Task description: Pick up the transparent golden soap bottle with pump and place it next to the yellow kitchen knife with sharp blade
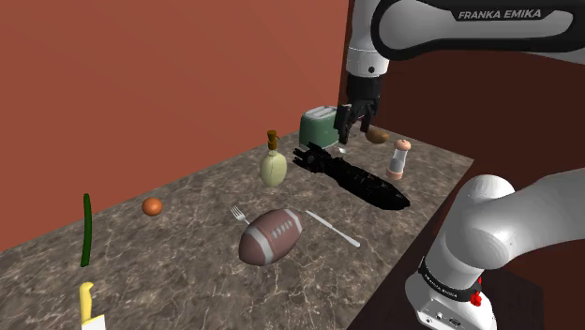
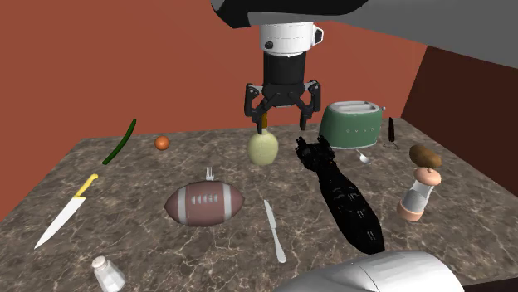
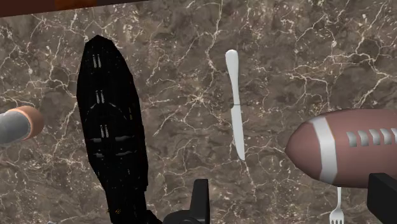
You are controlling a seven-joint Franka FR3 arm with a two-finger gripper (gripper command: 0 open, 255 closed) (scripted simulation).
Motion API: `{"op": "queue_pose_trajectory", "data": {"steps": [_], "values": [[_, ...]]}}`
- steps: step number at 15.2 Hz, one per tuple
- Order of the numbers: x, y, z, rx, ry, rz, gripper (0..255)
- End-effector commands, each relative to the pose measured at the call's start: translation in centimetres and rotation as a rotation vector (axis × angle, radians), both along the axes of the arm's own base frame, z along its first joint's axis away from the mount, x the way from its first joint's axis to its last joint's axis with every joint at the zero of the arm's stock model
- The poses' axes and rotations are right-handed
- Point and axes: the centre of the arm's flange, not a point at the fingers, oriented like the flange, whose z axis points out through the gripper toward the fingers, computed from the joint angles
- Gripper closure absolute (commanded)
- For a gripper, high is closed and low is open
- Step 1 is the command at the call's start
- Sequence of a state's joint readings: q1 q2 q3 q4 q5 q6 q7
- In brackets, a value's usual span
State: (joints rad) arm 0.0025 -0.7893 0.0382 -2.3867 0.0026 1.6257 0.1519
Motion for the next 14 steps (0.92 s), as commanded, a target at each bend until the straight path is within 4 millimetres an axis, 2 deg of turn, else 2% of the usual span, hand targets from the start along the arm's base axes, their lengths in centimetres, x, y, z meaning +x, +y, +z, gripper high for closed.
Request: {"op": "queue_pose_trajectory", "data": {"steps": [1, 14], "values": [[0.0, 0.0, 0.0, 0.0, 0.0, 0.0, 0], [15.5, -4.4, -5.2, 0.008, -0.016, 0.155, 0]]}}
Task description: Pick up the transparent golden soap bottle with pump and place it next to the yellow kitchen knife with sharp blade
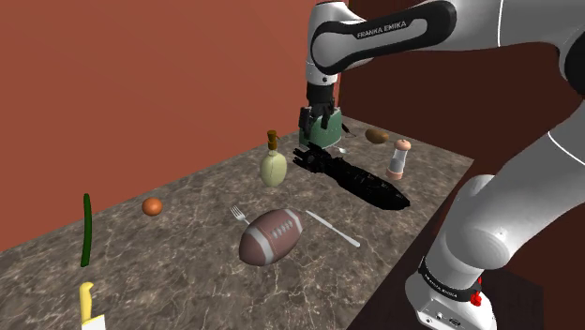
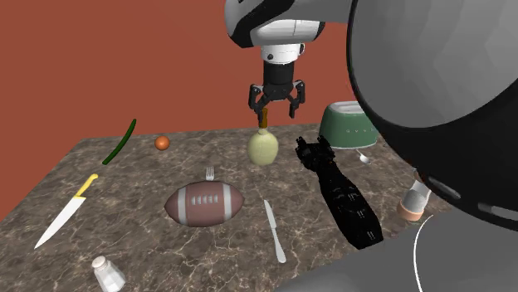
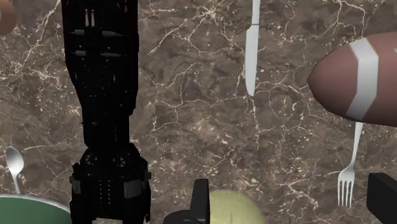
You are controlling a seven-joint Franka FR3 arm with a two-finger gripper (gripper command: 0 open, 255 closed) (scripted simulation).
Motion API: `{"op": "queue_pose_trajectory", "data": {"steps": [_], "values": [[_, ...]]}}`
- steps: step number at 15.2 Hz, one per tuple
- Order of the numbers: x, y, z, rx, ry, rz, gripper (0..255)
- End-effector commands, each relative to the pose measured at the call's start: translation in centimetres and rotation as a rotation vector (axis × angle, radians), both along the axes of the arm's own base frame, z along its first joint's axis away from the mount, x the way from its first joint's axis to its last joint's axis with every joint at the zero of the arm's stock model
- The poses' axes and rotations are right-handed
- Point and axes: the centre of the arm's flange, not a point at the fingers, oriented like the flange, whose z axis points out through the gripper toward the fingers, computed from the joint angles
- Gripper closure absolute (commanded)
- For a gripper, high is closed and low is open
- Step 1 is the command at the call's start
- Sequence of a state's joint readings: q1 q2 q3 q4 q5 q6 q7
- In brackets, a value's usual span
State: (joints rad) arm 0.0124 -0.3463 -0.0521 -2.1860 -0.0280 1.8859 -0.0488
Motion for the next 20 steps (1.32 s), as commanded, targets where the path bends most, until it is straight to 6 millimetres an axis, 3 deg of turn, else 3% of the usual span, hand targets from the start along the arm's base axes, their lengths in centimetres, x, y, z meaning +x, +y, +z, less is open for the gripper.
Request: {"op": "queue_pose_trajectory", "data": {"steps": [1, 17, 20], "values": [[2.3, -0.8, -0.6, 0.001, -0.003, 0.025, 0], [22.2, -2.6, -6.6, 0.011, -0.022, 0.216, 0], [22.3, -2.6, -7.7, 0.011, -0.023, 0.216, 0]]}}
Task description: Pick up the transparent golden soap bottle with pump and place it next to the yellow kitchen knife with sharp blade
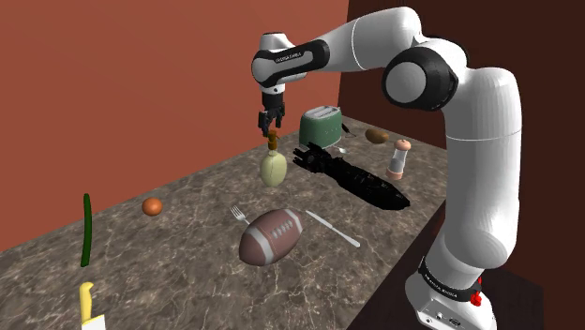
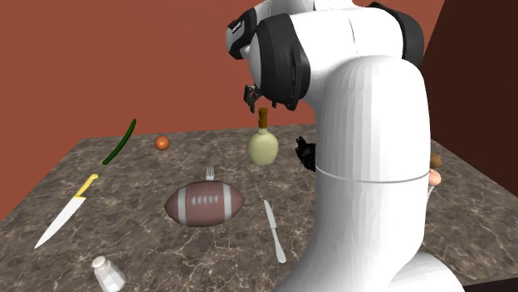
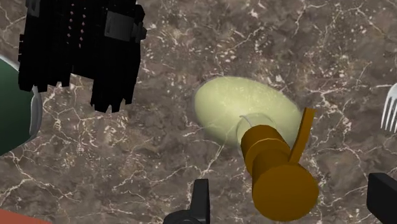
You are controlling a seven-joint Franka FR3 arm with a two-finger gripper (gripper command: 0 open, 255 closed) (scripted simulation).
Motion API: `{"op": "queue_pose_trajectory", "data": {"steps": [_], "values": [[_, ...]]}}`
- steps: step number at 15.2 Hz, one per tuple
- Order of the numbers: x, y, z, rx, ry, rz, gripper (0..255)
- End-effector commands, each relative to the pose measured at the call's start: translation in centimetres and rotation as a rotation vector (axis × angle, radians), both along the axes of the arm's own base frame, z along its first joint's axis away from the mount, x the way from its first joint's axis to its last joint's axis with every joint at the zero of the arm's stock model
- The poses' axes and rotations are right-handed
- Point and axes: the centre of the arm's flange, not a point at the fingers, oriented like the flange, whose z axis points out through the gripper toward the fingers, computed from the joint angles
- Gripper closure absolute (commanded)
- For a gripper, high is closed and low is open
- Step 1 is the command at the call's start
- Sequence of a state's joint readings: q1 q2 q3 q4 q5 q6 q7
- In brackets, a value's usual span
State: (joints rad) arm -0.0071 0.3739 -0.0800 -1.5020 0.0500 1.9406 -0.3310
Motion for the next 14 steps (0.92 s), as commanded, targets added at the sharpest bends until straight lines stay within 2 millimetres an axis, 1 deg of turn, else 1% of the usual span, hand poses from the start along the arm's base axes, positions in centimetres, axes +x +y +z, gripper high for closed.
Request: {"op": "queue_pose_trajectory", "data": {"steps": [1, 4, 5, 13, 14], "values": [[0.2, 0.0, -1.0, 0.0, -0.001, 0.002, 0], [0.3, 0.1, -2.5, 0.0, -0.001, 0.002, 0], [0.4, 0.1, -3.4, 0.0, -0.001, 0.002, 0], [0.4, 0.1, -3.4, 0.0, -0.001, 0.002, 0], [0.4, 0.1, -3.4, 0.0, -0.001, 0.002, 255]]}}
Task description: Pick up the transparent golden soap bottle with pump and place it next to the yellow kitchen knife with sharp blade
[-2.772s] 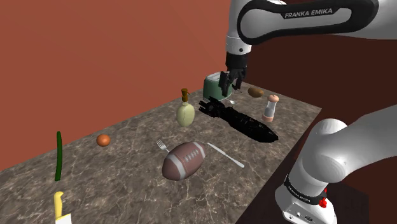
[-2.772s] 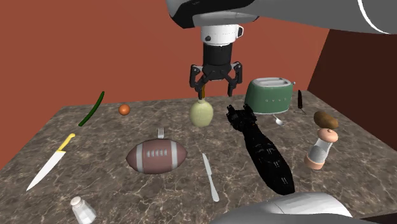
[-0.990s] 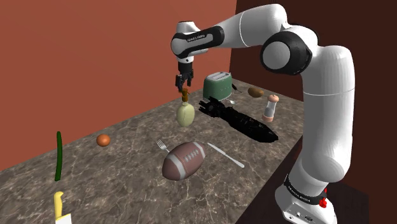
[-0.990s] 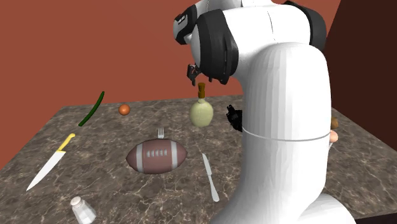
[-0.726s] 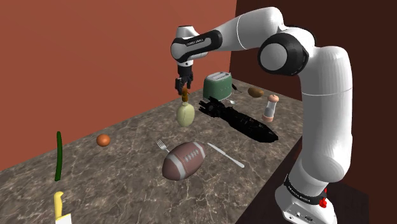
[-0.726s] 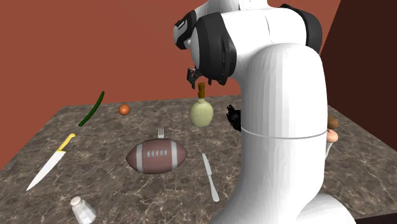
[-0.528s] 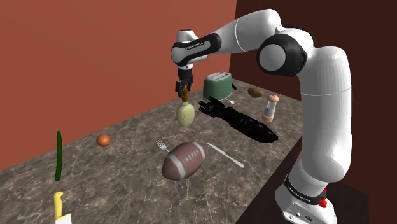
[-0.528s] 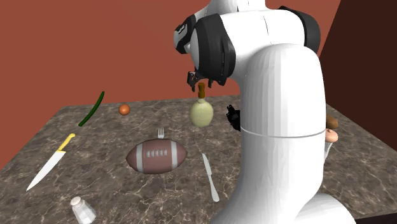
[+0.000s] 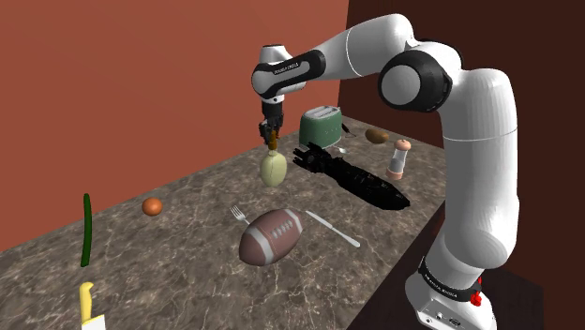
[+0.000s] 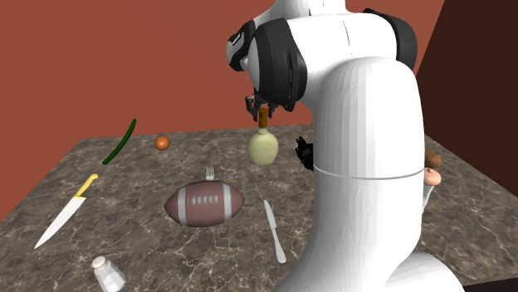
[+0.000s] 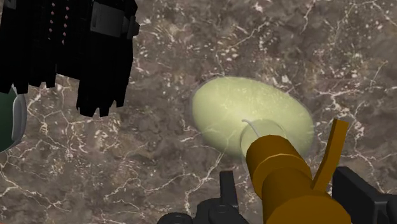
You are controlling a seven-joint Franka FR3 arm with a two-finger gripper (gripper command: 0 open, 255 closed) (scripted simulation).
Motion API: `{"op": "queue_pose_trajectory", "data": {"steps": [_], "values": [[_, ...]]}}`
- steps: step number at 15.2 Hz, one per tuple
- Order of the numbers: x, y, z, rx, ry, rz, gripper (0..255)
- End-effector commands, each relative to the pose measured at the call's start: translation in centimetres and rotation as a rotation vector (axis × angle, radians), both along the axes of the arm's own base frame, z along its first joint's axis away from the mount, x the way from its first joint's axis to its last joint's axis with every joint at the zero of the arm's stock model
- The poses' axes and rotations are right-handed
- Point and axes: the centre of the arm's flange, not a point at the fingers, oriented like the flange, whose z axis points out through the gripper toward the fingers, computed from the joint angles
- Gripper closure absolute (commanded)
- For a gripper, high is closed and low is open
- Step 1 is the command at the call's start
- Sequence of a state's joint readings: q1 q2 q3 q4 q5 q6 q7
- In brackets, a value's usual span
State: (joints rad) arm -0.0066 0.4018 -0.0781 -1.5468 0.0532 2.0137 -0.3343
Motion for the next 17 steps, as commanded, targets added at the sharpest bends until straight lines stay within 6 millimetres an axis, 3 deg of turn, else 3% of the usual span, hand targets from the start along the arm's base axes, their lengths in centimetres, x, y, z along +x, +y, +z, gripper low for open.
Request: {"op": "queue_pose_trajectory", "data": {"steps": [1, 9, 17], "values": [[0.0, 0.0, 0.0, 0.0, 0.0, 0.0, 255], [0.0, 0.0, 0.0, 0.0, 0.0, 0.0, 255], [0.0, 0.0, 4.2, 0.0, 0.0, 0.0, 255]]}}
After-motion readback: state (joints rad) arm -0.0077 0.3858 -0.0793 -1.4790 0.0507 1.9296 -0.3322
